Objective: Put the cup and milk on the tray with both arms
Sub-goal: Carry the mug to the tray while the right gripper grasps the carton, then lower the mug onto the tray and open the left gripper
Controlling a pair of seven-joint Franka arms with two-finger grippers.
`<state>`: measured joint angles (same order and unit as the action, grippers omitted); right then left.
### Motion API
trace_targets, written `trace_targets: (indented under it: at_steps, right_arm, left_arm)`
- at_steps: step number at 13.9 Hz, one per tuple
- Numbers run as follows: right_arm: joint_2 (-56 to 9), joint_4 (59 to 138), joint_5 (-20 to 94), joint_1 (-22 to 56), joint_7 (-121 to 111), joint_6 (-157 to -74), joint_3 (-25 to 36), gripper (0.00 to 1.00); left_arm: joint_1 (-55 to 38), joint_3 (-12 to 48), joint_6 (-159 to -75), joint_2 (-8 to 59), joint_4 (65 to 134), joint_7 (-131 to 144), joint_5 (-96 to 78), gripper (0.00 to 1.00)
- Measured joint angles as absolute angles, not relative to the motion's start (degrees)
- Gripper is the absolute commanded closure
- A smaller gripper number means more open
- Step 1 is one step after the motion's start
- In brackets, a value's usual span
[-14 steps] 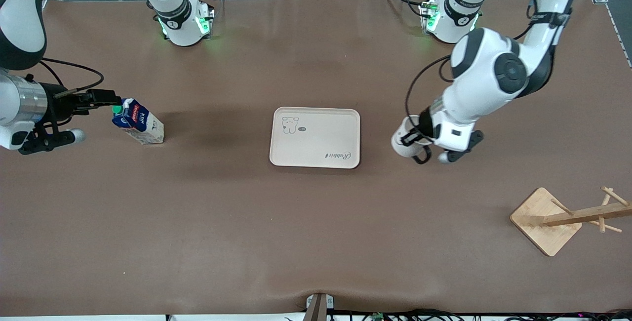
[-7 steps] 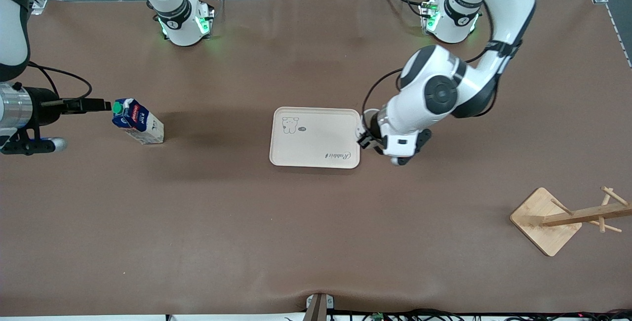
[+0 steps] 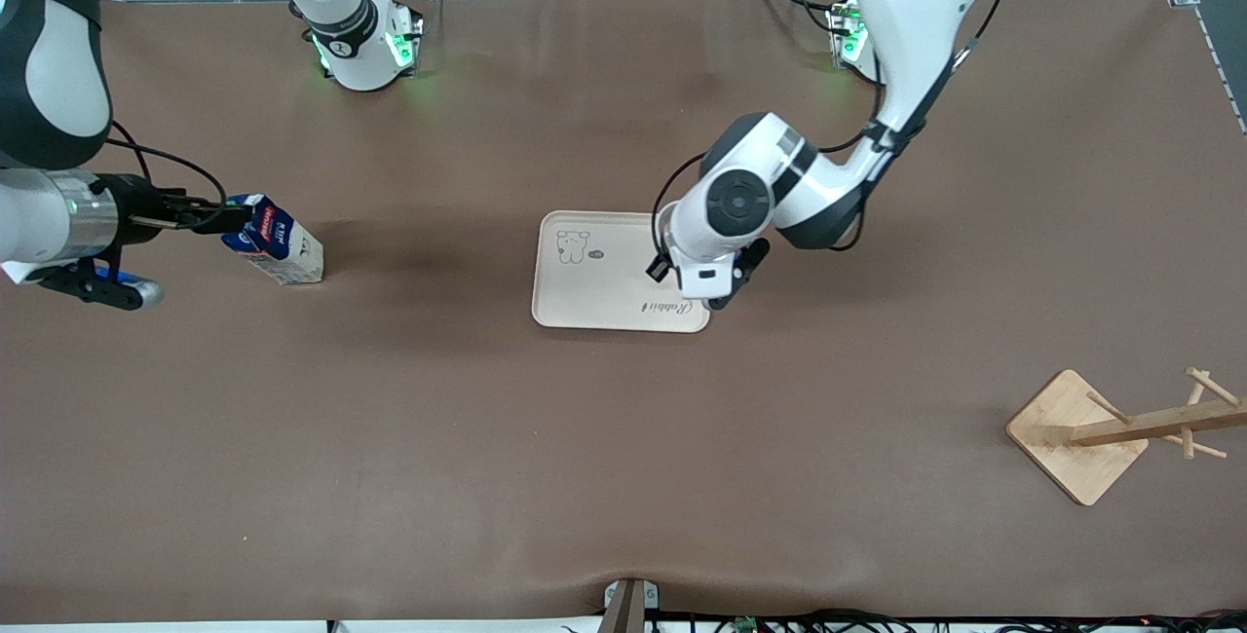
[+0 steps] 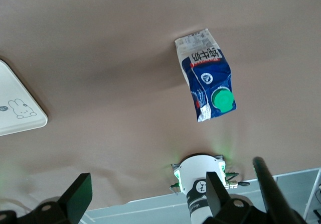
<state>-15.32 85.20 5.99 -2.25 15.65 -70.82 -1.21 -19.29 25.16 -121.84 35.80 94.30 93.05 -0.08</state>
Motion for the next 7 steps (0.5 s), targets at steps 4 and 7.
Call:
trace_targets:
  at_steps: [4,7]
  right_arm:
    - [-14.29,89.03,-1.06,-0.44,17.38,-75.91,-1.27,0.0]
    - [-9.91,98.55,-2.64,0.48,17.59,-87.58,-1.35,0.0]
  left_arm:
    - [-20.49,24.85,-121.64,38.31,94.16,98.14,2.0,1.0]
    - [-21.54,24.17,-121.63,39.1,93.97,99.34,2.94,1.0]
